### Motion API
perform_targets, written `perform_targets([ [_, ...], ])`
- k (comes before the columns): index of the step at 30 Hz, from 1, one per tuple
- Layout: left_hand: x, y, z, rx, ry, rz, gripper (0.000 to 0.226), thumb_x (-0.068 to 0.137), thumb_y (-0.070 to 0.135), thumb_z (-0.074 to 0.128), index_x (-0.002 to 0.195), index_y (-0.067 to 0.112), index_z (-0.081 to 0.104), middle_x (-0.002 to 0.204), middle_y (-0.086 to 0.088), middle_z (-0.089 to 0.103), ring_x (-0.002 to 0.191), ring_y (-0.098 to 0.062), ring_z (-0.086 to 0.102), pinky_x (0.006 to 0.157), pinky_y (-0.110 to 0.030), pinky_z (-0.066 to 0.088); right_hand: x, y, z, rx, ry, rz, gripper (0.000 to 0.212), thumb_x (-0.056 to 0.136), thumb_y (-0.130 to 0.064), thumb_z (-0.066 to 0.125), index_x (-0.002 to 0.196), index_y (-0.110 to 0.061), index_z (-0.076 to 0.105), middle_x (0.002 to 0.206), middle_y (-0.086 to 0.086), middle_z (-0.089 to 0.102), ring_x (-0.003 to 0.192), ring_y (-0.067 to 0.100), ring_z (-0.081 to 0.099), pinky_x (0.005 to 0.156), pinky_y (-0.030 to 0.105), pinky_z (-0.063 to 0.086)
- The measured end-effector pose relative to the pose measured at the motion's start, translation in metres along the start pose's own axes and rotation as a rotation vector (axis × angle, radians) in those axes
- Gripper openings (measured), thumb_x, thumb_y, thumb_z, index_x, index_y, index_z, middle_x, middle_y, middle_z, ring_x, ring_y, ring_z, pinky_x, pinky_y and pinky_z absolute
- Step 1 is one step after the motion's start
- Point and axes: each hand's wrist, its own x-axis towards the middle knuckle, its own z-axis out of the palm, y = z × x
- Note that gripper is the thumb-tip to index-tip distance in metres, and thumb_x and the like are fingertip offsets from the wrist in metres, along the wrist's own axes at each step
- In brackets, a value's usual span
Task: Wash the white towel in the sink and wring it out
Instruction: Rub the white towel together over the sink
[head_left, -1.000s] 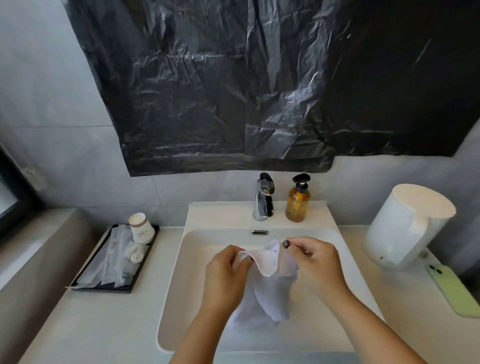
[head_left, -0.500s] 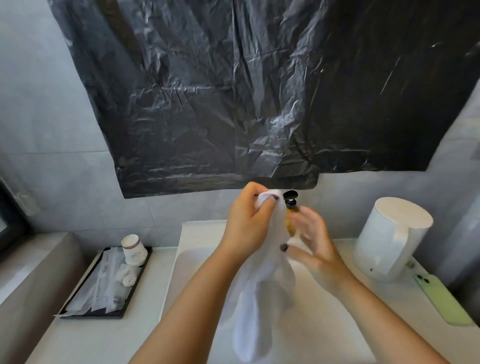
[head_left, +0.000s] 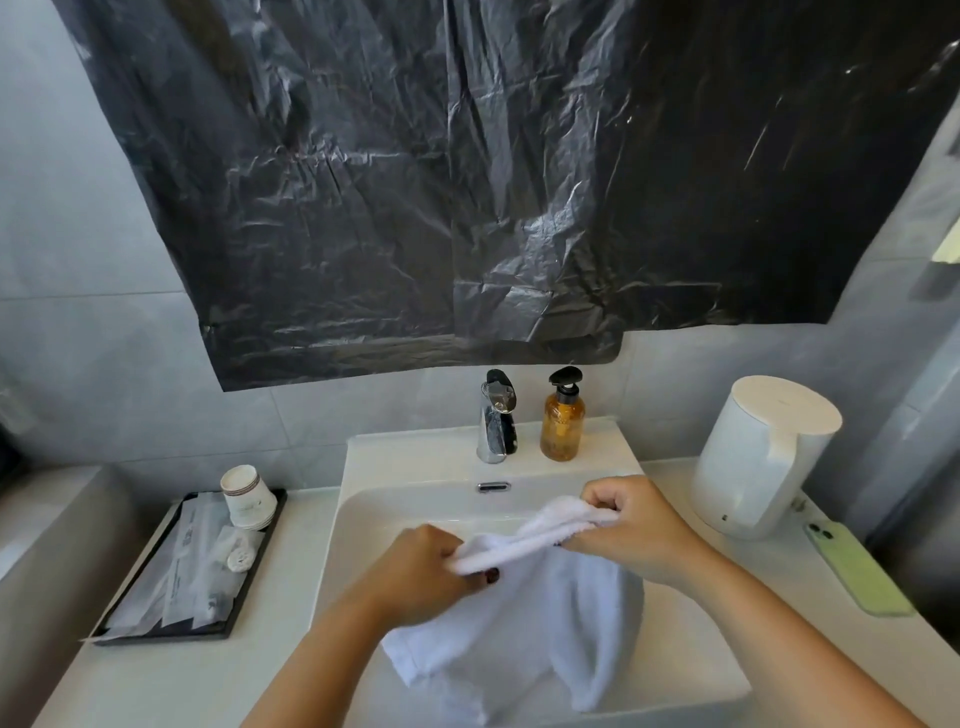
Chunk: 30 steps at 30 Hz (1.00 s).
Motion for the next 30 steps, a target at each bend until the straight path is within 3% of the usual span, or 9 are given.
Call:
perform_targets([
  [4, -0.006, -0.019, 0.028, -0.390, 0.064, -0.064, 0.014, 0.085, 0.032, 0.071, 0.083, 0.018, 0.069, 0.079, 0.010, 0.065, 0.070, -0.003, 0.057, 0.059, -0.012, 0.039, -0.006, 0.017, 0.013, 0.018, -0.105, 0.158, 0.048, 0.063, -0.023, 0.090, 0.053, -0.021, 0.044, 0.055, -0.008, 0.035, 0.052, 0.006, 0.031, 0.049, 0.020, 0.022],
  [8, -0.014, -0.023, 0.057, -0.686, -0.001, -0.272, 0.042, 0.069, 0.048, 0.066, 0.081, 0.009, 0.073, 0.070, 0.008, 0.067, 0.066, -0.006, 0.056, 0.062, -0.021, 0.044, -0.031, 0.087, 0.035, 0.015, -0.094, 0.389, 0.061, 0.043, -0.054, 0.091, 0.060, -0.017, 0.046, 0.061, -0.001, 0.032, 0.060, 0.013, 0.030, 0.054, 0.028, 0.019],
  [12, -0.011, -0.018, 0.082, -0.615, -0.215, -0.390, 0.039, 0.057, 0.057, 0.056, 0.066, 0.019, 0.058, 0.063, 0.008, 0.055, 0.062, -0.012, 0.044, 0.062, -0.027, 0.037, -0.048, 0.115, 0.036, 0.069, 0.048, 0.476, 0.050, 0.071, -0.024, 0.086, 0.051, -0.021, 0.040, 0.052, -0.009, 0.031, 0.055, 0.010, 0.029, 0.051, 0.024, 0.017],
  [15, 0.002, 0.008, 0.075, -0.885, -0.316, -0.414, 0.034, 0.068, 0.041, 0.064, 0.075, 0.009, 0.072, 0.078, -0.006, 0.072, 0.070, -0.019, 0.057, 0.070, -0.030, 0.043, -0.031, 0.090, 0.019, 0.100, 0.154, 0.420, 0.043, 0.076, -0.021, 0.082, 0.056, -0.013, 0.045, 0.051, -0.006, 0.035, 0.050, 0.011, 0.033, 0.047, 0.022, 0.023],
  [18, 0.011, 0.037, 0.054, -1.169, -0.210, -0.337, 0.032, 0.079, 0.032, 0.061, 0.092, 0.009, 0.078, 0.094, -0.017, 0.072, 0.087, -0.025, 0.063, 0.073, -0.032, 0.044, -0.007, 0.046, -0.005, 0.169, 0.248, 0.281, 0.035, 0.080, -0.019, 0.079, 0.060, -0.009, 0.051, 0.052, -0.006, 0.038, 0.049, 0.008, 0.034, 0.046, 0.019, 0.026],
  [20, 0.019, 0.057, 0.043, -1.419, -0.139, -0.320, 0.031, 0.082, 0.028, 0.058, 0.093, 0.007, 0.080, 0.099, -0.018, 0.073, 0.096, -0.027, 0.068, 0.087, -0.036, 0.048, 0.003, 0.021, -0.018, 0.292, 0.276, 0.198, 0.031, 0.084, -0.021, 0.074, 0.063, -0.007, 0.056, 0.058, 0.001, 0.044, 0.054, 0.011, 0.040, 0.051, 0.020, 0.033],
  [23, 0.035, 0.073, 0.042, -1.687, -0.054, -0.384, 0.038, 0.092, 0.025, 0.049, 0.099, -0.001, 0.075, 0.103, -0.024, 0.071, 0.098, -0.035, 0.069, 0.095, -0.045, 0.048, 0.016, 0.015, -0.025, 0.431, 0.271, 0.229, 0.027, 0.087, -0.024, 0.071, 0.071, -0.003, 0.065, 0.068, 0.009, 0.057, 0.063, 0.013, 0.052, 0.062, 0.027, 0.044],
  [27, 0.058, 0.071, 0.065, -1.864, -0.110, -0.660, 0.040, 0.085, 0.021, 0.056, 0.115, -0.002, 0.070, 0.120, -0.020, 0.067, 0.118, -0.037, 0.061, 0.110, -0.049, 0.039, 0.034, 0.068, -0.014, 0.100, 0.243, 0.387, 0.020, 0.085, -0.023, 0.070, 0.076, -0.005, 0.069, 0.069, 0.001, 0.063, 0.071, 0.015, 0.056, 0.066, 0.027, 0.042],
  [30, 0.067, 0.073, 0.078, -2.118, -0.281, -0.695, 0.049, 0.065, 0.007, 0.070, 0.114, 0.007, 0.063, 0.113, -0.007, 0.058, 0.122, -0.019, 0.046, 0.119, -0.031, 0.022, 0.038, 0.096, -0.014, -0.026, 0.256, 0.440, 0.013, 0.086, -0.014, 0.066, 0.078, -0.022, 0.071, 0.082, -0.011, 0.070, 0.083, 0.011, 0.064, 0.070, 0.018, 0.046],
])
